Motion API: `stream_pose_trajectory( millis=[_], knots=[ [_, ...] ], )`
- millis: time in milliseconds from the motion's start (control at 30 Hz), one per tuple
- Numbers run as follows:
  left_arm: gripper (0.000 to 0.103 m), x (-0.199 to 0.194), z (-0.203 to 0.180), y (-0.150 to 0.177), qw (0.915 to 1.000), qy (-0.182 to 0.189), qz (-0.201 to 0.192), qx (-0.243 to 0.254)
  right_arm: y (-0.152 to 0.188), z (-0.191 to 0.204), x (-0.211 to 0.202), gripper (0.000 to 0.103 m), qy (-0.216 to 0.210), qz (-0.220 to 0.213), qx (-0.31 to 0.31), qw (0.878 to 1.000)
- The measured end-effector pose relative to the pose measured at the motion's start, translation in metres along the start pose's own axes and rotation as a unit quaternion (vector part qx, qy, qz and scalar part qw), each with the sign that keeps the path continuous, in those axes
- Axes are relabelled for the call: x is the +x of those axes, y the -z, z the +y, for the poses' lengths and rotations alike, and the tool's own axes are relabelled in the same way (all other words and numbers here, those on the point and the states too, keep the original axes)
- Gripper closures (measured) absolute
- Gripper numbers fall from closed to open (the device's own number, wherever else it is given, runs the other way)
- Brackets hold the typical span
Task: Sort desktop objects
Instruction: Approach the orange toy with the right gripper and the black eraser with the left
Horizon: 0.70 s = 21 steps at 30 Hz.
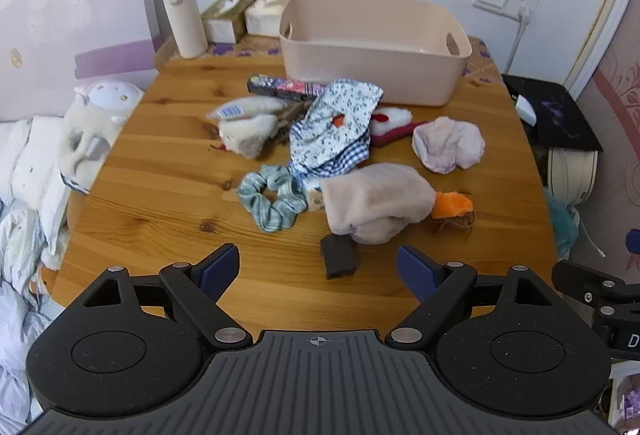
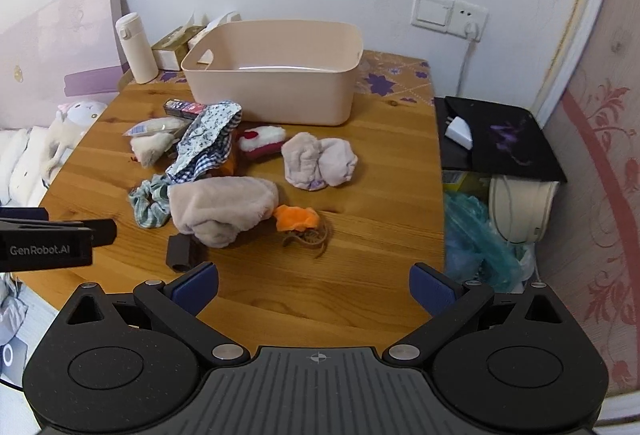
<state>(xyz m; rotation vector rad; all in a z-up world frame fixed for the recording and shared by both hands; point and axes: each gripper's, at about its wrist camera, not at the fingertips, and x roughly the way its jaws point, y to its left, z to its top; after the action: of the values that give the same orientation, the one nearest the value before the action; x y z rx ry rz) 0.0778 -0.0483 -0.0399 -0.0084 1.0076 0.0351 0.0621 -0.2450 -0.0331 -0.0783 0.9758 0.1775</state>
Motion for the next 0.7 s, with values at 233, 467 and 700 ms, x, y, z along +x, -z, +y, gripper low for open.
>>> stream_pose_trajectory(
  millis=[233,467,700],
  knots=[
    [0.016,0.040,0.004,-0.005,0.9991,0.018,0.037,-0.002,-0.010,-0.006,0.040,0.000,0.020,0.024,0.015,0.999],
    [0.016,0.079,0.012,-0.016,0.9975,0.026,0.065,0.006,-0.020,-0.012,0.074,0.000,0.032,0.043,0.034,0.998],
    [0.016,0.109,0.015,-0.025,0.9927,0.065,0.095,0.037,-0.030,-0.003,0.101,0.000,0.041,0.054,-0.005,0.998]
  ],
)
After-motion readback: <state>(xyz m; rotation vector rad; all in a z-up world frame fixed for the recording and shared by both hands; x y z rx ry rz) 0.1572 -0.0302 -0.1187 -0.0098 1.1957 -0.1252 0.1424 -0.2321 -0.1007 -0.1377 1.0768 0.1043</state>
